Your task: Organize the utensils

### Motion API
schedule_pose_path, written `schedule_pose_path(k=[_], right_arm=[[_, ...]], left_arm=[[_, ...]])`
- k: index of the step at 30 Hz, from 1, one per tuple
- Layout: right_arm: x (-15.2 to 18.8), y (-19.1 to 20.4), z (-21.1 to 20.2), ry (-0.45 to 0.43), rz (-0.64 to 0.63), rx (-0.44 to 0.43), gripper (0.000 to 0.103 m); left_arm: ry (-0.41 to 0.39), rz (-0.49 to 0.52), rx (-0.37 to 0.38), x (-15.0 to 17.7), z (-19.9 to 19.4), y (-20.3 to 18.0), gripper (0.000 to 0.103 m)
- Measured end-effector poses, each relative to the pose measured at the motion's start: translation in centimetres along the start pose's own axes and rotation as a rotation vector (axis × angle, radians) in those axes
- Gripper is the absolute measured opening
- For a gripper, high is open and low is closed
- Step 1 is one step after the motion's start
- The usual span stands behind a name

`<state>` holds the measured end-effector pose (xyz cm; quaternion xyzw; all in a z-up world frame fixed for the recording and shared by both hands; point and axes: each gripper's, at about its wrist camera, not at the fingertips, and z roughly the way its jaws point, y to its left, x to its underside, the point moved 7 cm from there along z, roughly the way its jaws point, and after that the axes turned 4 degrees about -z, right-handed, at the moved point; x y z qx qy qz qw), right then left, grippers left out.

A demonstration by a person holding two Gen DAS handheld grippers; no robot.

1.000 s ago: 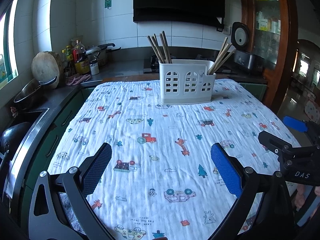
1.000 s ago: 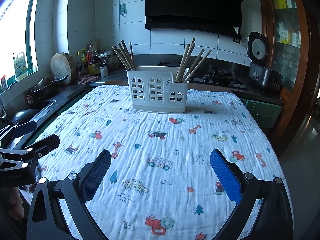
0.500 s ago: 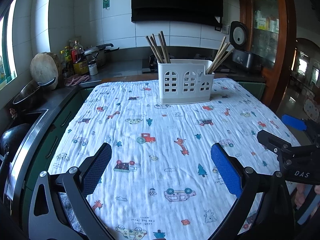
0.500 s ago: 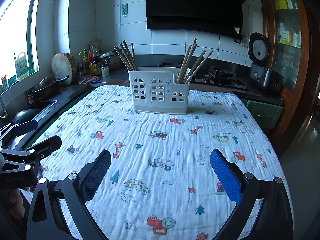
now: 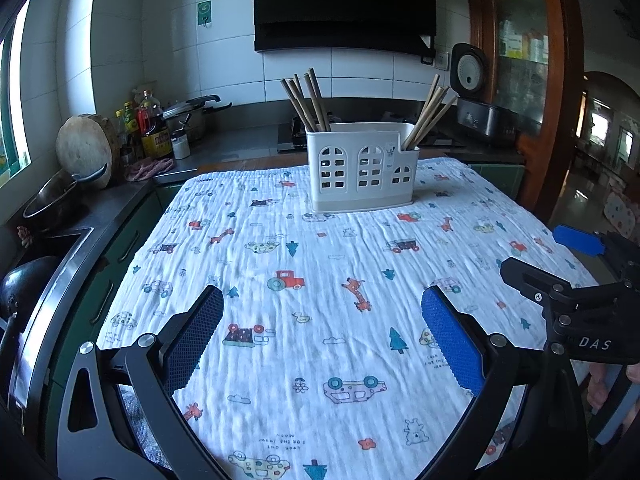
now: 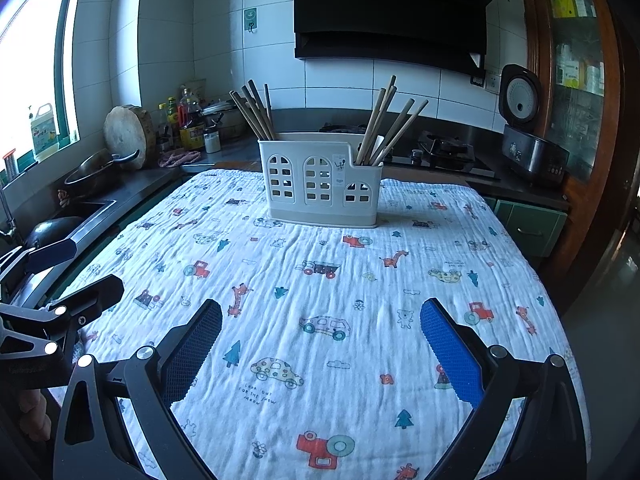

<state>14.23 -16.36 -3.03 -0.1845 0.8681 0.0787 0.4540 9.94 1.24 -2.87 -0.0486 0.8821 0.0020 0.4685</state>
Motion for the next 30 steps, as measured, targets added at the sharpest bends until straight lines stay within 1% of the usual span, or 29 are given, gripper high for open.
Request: schedule_pose_path(k=[4,16,18,19,21,30], right_arm=[[-0.01,-0.06,-0.01,0.0,0.001,0.0,0.096],[0.03,-0.13,-0.04,0.0,0.001,0.0,0.096],[0.08,-0.17,-0.06,0.001,0.002,0.001,0.096],[0.1,-0.19,-0.05,0.001,0.002,0.0,0.096],[0.1,-0.18,-0.07,0.0,0.002,-0.001,0.096],[0.37,-0.45,0.11,0.004,0.008,0.004,0.096]], left_arm=[[-0.012,-0.003,0.028,0.0,-0.27,-0.34,0.098],[-0.039,0.001,0.029,-0.18,-0.74,-0.46,0.098],[-0.036,-0.001,0.016,-0.21,-0.62,-0.38,0.098],[-0.034,0.0,0.03,-0.22,-0.59,-0.44,0.098],[-0.027,-0.005,0.02,-0.27,-0.49,-0.38,0.098],[-0.007,-0.015,0.028,-0.11,0.04,-0.14,0.098]])
